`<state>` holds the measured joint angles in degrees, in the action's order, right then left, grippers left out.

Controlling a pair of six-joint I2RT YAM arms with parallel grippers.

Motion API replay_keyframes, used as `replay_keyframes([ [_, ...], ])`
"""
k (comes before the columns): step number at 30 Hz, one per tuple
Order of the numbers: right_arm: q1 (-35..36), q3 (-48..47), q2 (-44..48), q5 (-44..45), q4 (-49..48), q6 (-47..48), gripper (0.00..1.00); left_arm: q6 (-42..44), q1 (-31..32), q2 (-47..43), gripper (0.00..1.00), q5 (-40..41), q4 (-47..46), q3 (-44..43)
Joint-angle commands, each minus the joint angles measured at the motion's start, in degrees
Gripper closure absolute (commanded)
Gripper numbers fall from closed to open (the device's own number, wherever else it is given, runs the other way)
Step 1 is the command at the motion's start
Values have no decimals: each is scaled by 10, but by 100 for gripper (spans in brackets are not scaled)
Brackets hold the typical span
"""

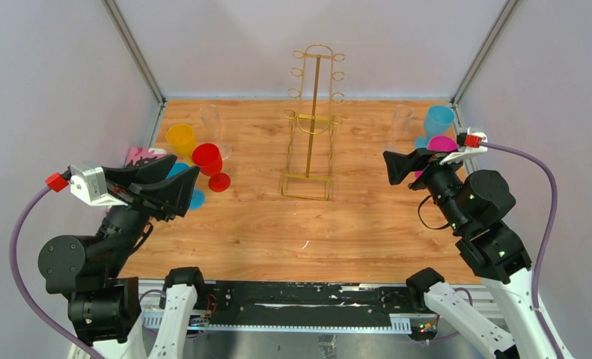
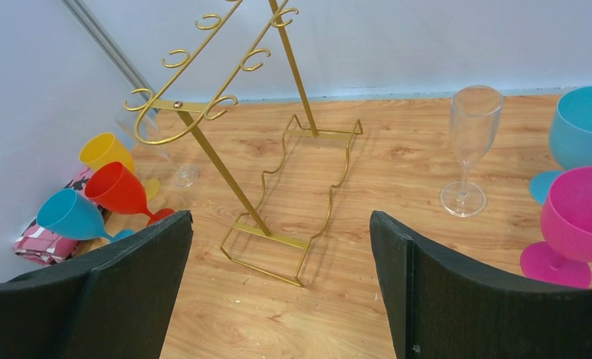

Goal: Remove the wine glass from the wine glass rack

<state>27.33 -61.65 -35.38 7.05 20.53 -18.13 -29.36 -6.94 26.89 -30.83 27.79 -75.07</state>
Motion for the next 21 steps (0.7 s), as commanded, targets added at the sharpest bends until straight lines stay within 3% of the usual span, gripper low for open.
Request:
replay_keyframes([
  [1,-7,7,8,4,-11,8,7,-1,-2,2,34,-2,-6,6],
  [21,-7,9,7,11,-6,8,7,-3,-2,1,33,1,-7,10],
])
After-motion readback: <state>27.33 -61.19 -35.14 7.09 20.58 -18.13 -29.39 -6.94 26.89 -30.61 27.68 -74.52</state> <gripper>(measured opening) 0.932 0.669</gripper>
